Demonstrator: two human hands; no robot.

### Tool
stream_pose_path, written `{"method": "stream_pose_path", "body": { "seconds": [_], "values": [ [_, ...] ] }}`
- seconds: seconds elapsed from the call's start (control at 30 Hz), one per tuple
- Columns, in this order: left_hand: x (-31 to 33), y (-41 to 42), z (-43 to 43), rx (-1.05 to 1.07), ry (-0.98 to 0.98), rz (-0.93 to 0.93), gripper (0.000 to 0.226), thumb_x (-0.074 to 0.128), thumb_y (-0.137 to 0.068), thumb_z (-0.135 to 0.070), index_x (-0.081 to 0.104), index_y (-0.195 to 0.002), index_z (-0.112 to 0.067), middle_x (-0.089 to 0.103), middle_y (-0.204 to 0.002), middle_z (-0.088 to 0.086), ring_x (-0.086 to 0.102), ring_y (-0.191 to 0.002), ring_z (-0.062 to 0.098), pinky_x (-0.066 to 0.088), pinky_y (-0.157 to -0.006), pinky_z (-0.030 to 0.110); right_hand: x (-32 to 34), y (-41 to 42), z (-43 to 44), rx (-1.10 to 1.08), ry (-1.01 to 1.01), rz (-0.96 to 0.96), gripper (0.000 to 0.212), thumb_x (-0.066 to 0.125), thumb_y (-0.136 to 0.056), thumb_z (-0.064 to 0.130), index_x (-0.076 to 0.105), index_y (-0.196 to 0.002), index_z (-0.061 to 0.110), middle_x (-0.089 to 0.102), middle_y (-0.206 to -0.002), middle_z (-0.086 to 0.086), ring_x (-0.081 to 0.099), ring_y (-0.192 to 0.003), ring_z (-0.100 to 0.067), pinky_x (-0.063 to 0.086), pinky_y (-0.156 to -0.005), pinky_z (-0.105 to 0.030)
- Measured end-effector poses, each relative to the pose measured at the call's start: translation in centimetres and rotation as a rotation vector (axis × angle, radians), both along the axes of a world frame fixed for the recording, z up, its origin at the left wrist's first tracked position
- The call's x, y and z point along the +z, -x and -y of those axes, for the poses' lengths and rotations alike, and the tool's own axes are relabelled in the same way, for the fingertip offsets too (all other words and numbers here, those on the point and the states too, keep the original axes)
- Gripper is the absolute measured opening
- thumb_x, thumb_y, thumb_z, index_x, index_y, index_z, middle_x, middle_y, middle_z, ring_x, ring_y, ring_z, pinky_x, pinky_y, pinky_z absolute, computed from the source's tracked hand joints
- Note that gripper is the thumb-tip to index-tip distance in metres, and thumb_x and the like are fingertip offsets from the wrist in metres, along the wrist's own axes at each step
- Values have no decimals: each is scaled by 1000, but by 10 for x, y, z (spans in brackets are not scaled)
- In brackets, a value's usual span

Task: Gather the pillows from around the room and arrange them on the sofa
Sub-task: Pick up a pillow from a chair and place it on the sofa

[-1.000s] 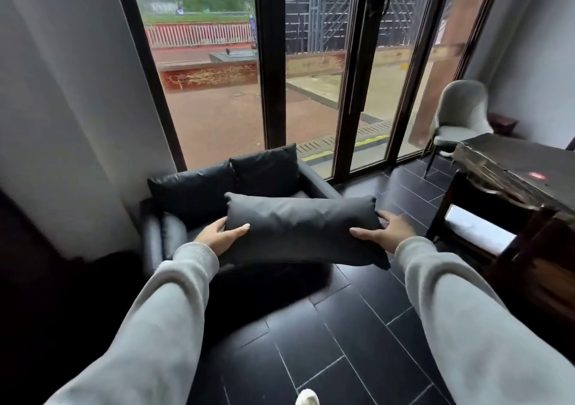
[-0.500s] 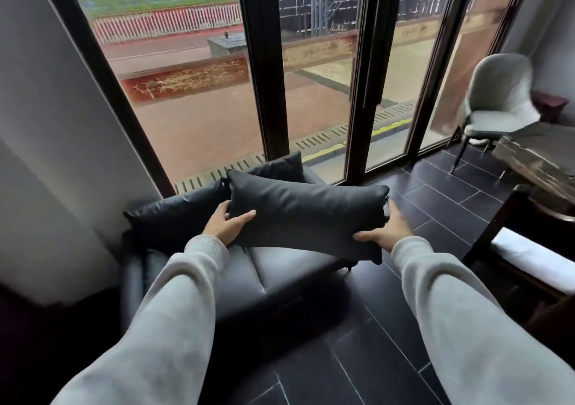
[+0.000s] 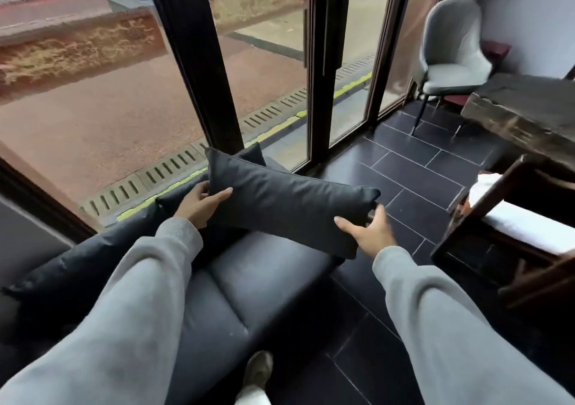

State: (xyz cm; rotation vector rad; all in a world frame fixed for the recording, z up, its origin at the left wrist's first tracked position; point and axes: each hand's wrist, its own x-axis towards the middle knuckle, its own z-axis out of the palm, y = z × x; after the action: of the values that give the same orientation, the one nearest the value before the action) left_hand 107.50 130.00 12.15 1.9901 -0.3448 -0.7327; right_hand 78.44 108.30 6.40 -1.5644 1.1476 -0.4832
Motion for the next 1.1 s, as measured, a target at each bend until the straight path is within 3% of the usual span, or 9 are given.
{"method": "stream_pose_path", "body": {
  "seconds": [0.1,0.2,0.3,0.37,0.47,0.67,0.77,0.9,1.1],
  "values": [
    [-41,-64,52,-89,-36,-30,66,71,-91,-51,48,-147,-24,62,-137,16,60,-123,39,45,-81,39,-35,-47,29,-97,2,-24,78,93,-68,44,48,-127,22,57,-127,0,57,-119,-24,45,-108,-44],
    [-94,-123,101,-151,-78,-75,57,74,-89,-53,50,-137,-34,65,-117,-10,63,-105,19,48,-80,38,-87,-92,56,-187,-37,-63,70,93,-70,41,50,-120,22,58,-127,-1,57,-118,-22,45,-106,-39],
    [-146,-164,149,-210,-125,-100,37,77,-86,-53,56,-113,-40,65,-103,-14,61,-92,11,49,-75,36,-151,-120,76,-287,-105,-85,69,93,-68,44,53,-119,22,59,-126,0,58,-120,-23,46,-107,-41],
    [-185,-186,177,-247,-144,-118,31,77,-85,-54,58,-107,-42,67,-103,-11,63,-94,11,50,-78,38,-194,-136,88,-330,-184,-82,79,92,-63,50,52,-124,21,58,-132,-2,57,-124,-24,45,-110,-48],
    [-243,-210,212,-292,-167,-151,43,76,-86,-54,58,-122,-38,67,-112,-10,64,-104,14,51,-88,43,-254,-157,102,-401,-304,-22,93,92,-54,55,51,-130,23,57,-138,1,59,-126,-23,49,-108,-51],
    [-339,-234,260,-344,-204,-196,28,71,-88,-58,61,-110,-42,61,-109,-19,65,-100,20,56,-84,39,-345,-185,110,-542,-396,46,72,91,-68,47,52,-124,26,58,-124,13,64,-113,-13,57,-97,-43],
    [-374,-239,270,-315,-183,-203,42,69,-86,-64,58,-121,-43,62,-115,-20,68,-103,18,56,-79,38,-373,-194,112,-581,-373,-2,75,92,-63,48,51,-122,29,59,-123,12,64,-114,-15,54,-101,-47],
    [-407,-239,274,-262,-177,-219,46,68,-79,-74,58,-117,-49,66,-118,-17,70,-102,18,57,-78,38,-391,-194,111,-558,-306,-101,75,91,-54,59,50,-115,43,63,-123,8,64,-114,-19,54,-100,-50],
    [-441,-234,275,-245,-214,-222,35,64,-80,-73,57,-103,-47,65,-109,-8,66,-87,18,55,-69,37,-404,-200,108,-540,-247,-259,65,79,-54,71,42,-105,52,49,-99,27,48,-105,-18,39,-84,-35]
  ]
}}
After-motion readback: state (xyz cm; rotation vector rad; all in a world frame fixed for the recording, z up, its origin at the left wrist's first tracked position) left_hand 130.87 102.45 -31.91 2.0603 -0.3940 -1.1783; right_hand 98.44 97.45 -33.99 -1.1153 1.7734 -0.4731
